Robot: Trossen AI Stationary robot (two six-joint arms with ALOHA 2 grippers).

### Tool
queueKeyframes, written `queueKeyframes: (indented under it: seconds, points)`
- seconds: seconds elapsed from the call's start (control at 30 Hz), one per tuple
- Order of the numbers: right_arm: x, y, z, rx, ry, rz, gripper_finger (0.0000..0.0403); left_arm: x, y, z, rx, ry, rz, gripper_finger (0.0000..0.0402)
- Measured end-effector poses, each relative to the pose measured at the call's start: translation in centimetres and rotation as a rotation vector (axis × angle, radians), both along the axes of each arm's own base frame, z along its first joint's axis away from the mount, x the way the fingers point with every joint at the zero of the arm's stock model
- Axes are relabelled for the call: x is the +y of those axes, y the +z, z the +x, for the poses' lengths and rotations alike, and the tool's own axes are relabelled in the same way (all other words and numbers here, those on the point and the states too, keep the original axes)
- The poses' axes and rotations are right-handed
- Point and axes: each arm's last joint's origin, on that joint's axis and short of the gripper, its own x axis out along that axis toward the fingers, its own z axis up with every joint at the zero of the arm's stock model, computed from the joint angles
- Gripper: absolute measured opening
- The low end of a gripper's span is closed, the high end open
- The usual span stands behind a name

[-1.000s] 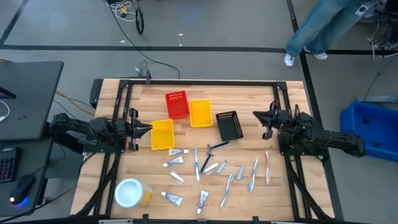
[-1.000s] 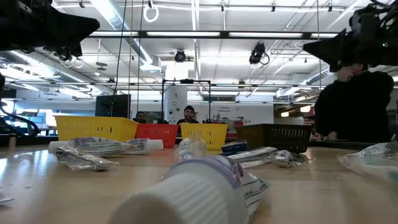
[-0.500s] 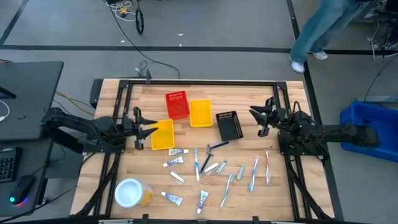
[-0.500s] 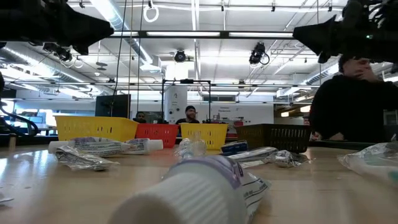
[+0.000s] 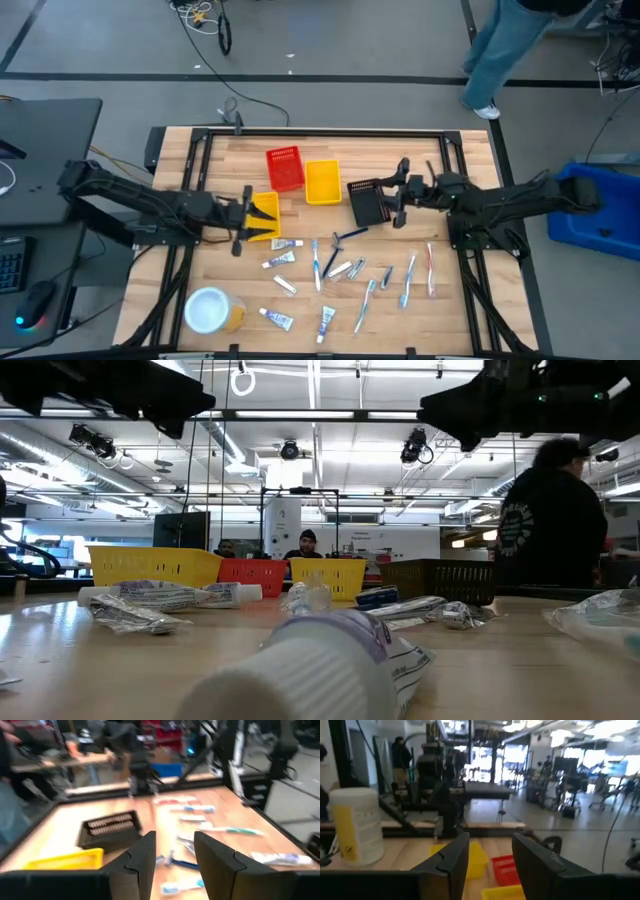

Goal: Pick & Place Travel size toiletries
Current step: Put the nail cutter into the left yellow bin

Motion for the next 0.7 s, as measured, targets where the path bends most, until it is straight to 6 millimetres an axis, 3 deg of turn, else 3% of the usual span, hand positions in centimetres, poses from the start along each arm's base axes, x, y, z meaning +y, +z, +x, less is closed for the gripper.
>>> queueKeyframes:
  seconds: [0.4, 0.7]
  points:
    - [1.6, -2.7, 1.7, 0.137, 0.082, 0.090, 0.0169, -3.5, -0.7, 6.1, 0.304, -0.209, -0.043, 0.0160]
    - [2.7, -3.0, 1.8, 0.154, 0.130, 0.087, 0.0149, -6.4, -3.2, 9.2, 0.609, -0.274, 0.005, 0.0161]
